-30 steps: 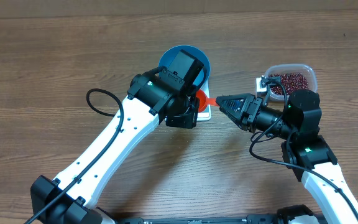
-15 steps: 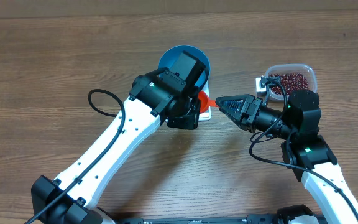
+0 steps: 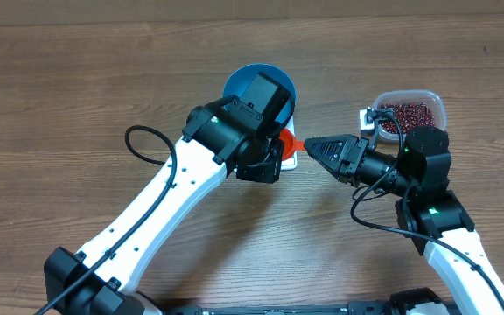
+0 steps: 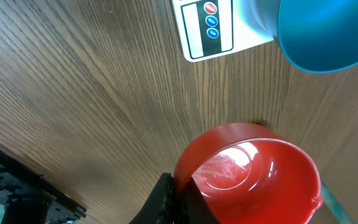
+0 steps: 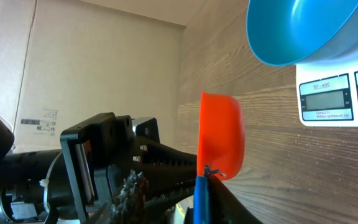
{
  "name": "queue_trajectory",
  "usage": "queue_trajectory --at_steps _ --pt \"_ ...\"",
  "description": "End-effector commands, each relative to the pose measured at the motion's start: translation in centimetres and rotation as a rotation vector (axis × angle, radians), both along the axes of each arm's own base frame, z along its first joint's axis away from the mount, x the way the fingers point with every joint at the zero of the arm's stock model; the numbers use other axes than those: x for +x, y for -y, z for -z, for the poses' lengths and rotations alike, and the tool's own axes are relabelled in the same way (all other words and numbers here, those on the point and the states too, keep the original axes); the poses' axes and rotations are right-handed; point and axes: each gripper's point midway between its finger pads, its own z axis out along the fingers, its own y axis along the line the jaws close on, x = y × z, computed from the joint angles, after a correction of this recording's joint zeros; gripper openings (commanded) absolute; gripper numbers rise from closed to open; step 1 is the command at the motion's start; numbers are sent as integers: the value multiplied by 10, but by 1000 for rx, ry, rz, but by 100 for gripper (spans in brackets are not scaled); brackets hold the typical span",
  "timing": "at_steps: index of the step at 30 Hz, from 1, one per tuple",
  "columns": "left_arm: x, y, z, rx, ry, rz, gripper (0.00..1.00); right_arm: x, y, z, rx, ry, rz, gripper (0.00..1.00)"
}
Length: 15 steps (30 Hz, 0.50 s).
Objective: Scoop item into bowl and weigh 150g on scale
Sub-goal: 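Close the right gripper on the blue handle of the scoop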
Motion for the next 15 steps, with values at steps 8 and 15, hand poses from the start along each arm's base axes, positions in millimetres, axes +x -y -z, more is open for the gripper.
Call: queue_trajectory --at_steps 8,15 --pt "0 4 -1 -8 -6 -5 4 0 -2 -5 -1 6 -10 12" --pt "0 4 -1 -7 -4 -2 4 0 -2 -2 -4 -3 -10 4"
